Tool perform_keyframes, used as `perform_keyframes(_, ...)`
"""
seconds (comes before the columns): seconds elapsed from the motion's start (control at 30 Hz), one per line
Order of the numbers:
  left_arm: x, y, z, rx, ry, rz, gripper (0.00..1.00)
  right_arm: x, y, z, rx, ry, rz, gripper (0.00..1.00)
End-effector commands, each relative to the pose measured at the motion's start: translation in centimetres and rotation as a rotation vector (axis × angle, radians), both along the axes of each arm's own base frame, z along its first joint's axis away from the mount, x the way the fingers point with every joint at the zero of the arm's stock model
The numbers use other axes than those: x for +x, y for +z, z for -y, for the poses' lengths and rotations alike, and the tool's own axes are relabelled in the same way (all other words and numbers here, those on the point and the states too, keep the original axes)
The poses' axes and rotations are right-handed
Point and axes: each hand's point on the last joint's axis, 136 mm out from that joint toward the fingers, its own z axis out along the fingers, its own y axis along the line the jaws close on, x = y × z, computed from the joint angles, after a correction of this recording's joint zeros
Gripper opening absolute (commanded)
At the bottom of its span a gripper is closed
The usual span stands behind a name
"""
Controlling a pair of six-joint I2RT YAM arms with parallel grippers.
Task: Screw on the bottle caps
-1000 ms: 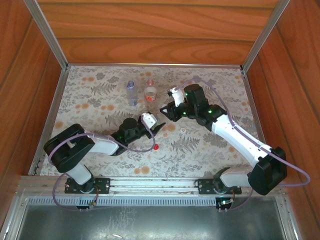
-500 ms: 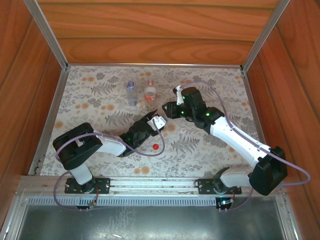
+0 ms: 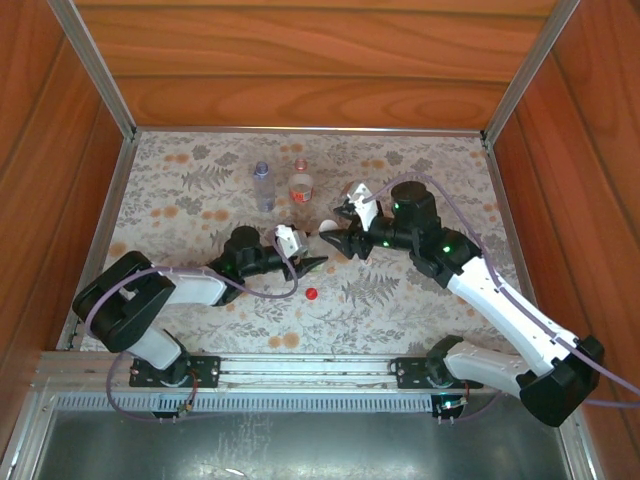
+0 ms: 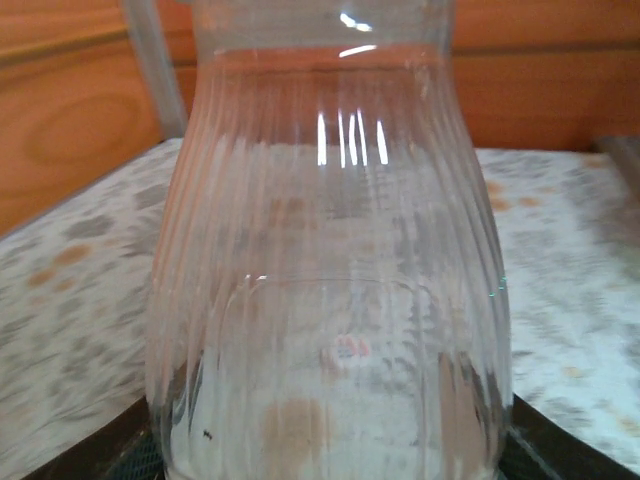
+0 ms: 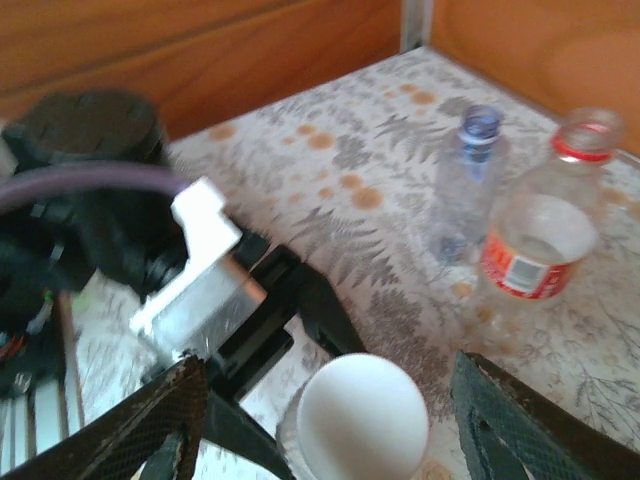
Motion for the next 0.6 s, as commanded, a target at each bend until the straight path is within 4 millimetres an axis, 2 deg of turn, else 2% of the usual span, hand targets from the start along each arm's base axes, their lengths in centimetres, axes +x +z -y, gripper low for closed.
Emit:
perform_keyframes(0.0, -3.1, 1.5, 0.0, -0.051, -0.183, -0.046, 0.58, -2.5, -0.9, -0.4, -0.053, 0.178, 0.013, 0.69)
perform_keyframes(0.17, -3.7, 2.0, 0.0, -0.060, -0.230, -0.053, 0.58, -2.3, -1.5, -0.7, -0.071, 0.185, -0.002, 0.66)
perform_keyframes(0.23, -3.7, 1.9, 0.0, -0.059, -0.233, -0.058, 0.58, -2.2, -1.6, -0.8, -0.070, 0.187, -0.006, 0.62)
perform_keyframes(0.33, -3.5, 1.6, 0.1, -0.053, -0.229, -0.068, 0.58, -2.3, -1.4, -1.0, -0.061, 0.195, -0.011, 0.51)
perform_keyframes(0.43, -2.8, 1.0, 0.1, -0.042, -0.193, -0.076, 0.58, -2.3, -1.4, -1.1, -0.052, 0.200, -0.025, 0.43)
perform_keyframes(0.57, -1.2, -0.1, 0.0, -0.014, -0.113, -0.070, 0.57, -1.9, -1.3, -1.4, -0.037, 0.172, -0.049, 0.42)
